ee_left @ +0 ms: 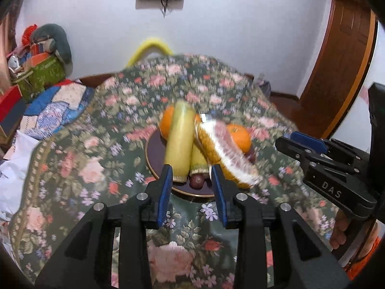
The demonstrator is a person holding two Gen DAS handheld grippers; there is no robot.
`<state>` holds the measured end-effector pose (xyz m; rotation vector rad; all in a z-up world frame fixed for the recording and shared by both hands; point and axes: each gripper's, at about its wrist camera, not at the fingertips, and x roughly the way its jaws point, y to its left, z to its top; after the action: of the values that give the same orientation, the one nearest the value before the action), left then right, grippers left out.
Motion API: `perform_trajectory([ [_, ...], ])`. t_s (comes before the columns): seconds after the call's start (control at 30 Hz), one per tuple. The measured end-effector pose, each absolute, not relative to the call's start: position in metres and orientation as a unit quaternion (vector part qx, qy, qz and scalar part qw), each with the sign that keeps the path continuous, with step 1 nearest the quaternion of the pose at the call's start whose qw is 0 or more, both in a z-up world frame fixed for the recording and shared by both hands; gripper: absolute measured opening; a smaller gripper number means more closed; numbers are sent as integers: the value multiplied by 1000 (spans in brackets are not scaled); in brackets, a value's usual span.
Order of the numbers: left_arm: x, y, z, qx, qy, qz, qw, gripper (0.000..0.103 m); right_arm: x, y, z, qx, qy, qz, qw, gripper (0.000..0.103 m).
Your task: Organize fruits
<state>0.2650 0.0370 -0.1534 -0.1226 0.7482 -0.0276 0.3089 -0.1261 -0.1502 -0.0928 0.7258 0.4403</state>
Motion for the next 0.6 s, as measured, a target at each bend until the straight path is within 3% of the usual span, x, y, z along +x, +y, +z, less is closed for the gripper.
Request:
perform_trajectory([
  [0.2, 214, 33, -89, -60, 296, -17, 953, 34, 261, -139, -95, -40, 288, 216, 932, 35],
  [0.4, 151, 23, -28, -48, 213, -23, 976, 44, 197, -155, -41, -15, 213, 212, 954, 40],
  [0.47, 126, 20, -10, -47, 183, -26, 982, 55, 178, -159, -27, -8, 192, 213, 958, 41],
  [0.6, 83, 15, 16, -36, 132, -21, 990, 61, 137, -166, -2, 1, 140, 201, 970, 53],
])
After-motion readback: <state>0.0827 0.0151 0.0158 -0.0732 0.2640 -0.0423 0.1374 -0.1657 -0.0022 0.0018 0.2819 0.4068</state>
